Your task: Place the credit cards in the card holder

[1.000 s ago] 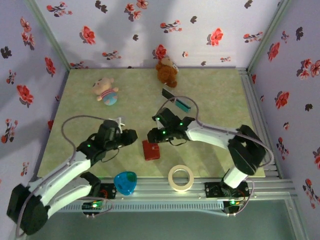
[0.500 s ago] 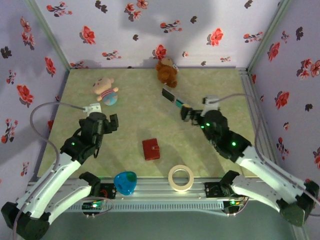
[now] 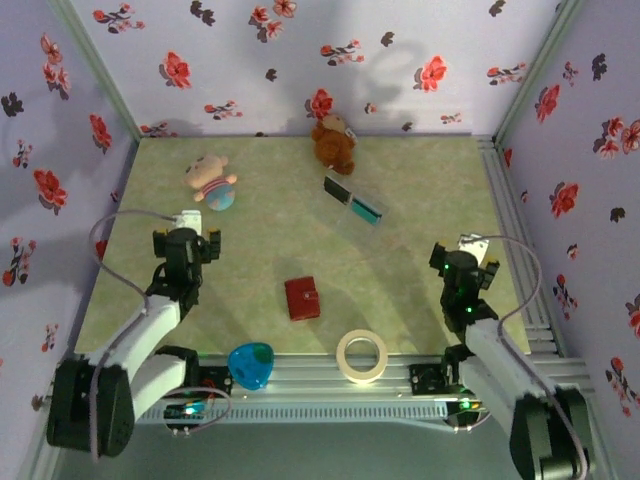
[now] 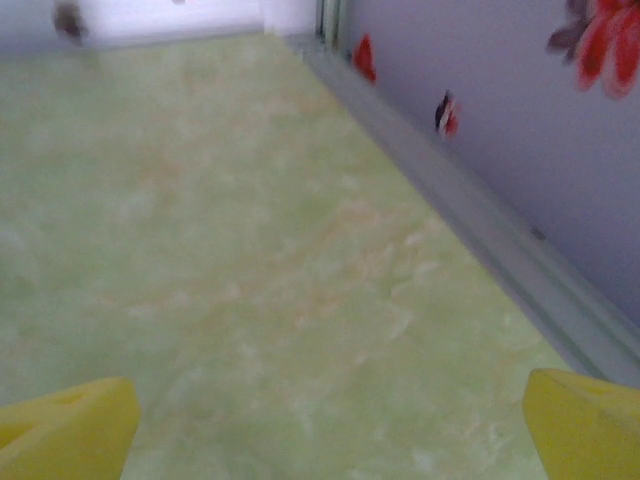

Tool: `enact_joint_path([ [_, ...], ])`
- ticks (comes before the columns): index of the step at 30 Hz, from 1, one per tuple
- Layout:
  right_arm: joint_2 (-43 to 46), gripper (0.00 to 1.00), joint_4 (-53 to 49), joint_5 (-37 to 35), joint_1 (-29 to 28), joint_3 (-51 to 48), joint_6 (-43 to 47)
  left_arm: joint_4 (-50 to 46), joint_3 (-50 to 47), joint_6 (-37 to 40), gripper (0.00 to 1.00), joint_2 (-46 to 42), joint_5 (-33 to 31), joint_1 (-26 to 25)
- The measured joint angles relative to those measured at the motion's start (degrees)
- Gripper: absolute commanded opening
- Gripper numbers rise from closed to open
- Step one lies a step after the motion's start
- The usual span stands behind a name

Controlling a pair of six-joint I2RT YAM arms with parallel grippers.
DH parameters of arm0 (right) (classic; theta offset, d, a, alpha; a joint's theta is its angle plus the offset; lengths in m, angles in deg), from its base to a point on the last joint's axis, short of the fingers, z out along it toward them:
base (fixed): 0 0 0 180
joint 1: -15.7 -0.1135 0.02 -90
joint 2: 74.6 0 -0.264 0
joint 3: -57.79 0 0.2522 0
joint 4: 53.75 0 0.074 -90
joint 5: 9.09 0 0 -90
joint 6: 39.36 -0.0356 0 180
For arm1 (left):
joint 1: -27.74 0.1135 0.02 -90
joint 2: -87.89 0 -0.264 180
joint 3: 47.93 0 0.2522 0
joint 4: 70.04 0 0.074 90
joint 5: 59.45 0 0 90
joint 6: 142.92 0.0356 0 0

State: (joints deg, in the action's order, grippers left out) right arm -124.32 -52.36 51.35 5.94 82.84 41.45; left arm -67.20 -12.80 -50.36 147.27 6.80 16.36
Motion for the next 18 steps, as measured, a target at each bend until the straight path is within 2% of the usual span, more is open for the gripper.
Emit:
enact_joint_path([
  [5,-17.90,0.99,15.89,7.67,4.83,1.07,2.27,9.60,-1.73,-0.92,1.00,12.90,9.55,7.17],
  [11,-34.84,0.99,31.12,13.31,8.09,6.01,2.78,19.43,-0.02,-1.29,1.00,20.35,17.92,10.49],
  [13,-37.70,1.00,33.68,14.25,8.39,6.49,2.78,20.85,1.55,-1.60,1.00,22.25,19.82,11.74],
  [18,-38.51,0.99,33.27,14.34,8.17,9.20,2.75,28.26,1.60,-2.19,1.00,28.28,22.34,12.68],
])
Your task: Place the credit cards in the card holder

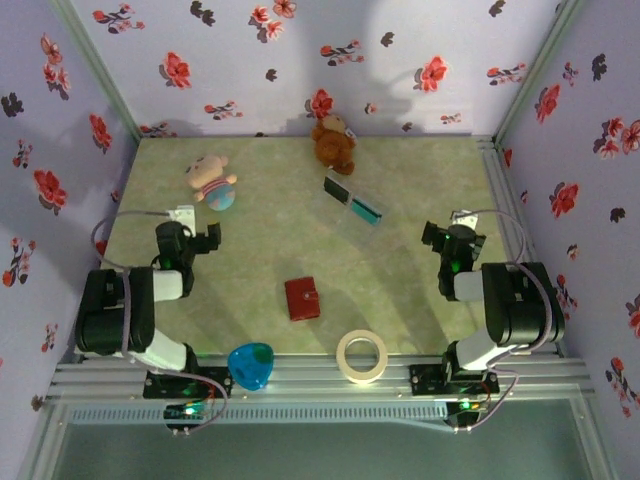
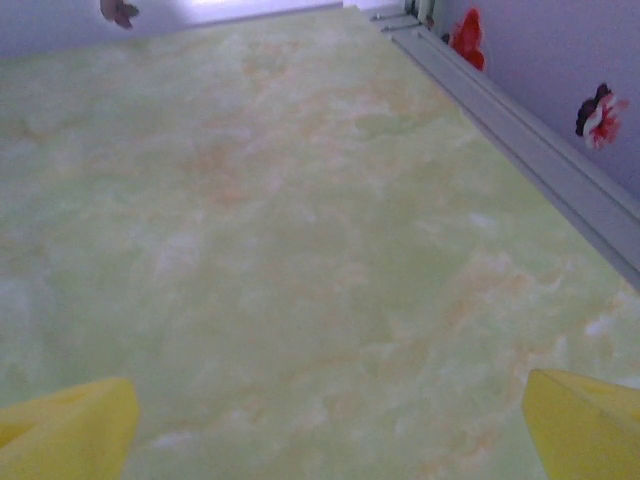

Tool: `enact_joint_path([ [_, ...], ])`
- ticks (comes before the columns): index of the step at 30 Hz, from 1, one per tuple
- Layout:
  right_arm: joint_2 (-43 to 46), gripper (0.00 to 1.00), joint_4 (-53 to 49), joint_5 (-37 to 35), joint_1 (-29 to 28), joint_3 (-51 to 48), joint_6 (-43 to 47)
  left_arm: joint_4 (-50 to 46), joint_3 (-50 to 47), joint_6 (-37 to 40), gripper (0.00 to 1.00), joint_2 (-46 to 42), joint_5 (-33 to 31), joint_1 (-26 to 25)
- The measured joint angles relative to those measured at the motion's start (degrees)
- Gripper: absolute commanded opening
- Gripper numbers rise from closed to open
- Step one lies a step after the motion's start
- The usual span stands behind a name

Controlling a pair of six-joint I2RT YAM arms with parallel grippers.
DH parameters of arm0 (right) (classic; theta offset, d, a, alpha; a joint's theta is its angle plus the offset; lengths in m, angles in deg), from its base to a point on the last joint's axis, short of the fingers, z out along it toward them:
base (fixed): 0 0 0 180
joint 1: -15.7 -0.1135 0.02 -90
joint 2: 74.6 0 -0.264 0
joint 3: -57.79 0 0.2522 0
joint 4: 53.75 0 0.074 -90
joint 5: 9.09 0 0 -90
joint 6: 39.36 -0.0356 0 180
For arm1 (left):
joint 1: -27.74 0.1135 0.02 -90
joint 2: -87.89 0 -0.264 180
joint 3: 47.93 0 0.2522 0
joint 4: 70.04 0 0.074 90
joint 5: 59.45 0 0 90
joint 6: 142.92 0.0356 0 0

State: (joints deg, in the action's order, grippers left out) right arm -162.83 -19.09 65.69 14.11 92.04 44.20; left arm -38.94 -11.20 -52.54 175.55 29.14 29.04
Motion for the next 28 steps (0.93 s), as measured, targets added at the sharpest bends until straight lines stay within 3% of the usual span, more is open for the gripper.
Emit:
enact_joint_path([
  [28,0.02,0.99,-2.03,2.67,0.00,2.08,0.04,3.17,-0.94,-1.31,1.00,0.52,-0.09,0.00],
])
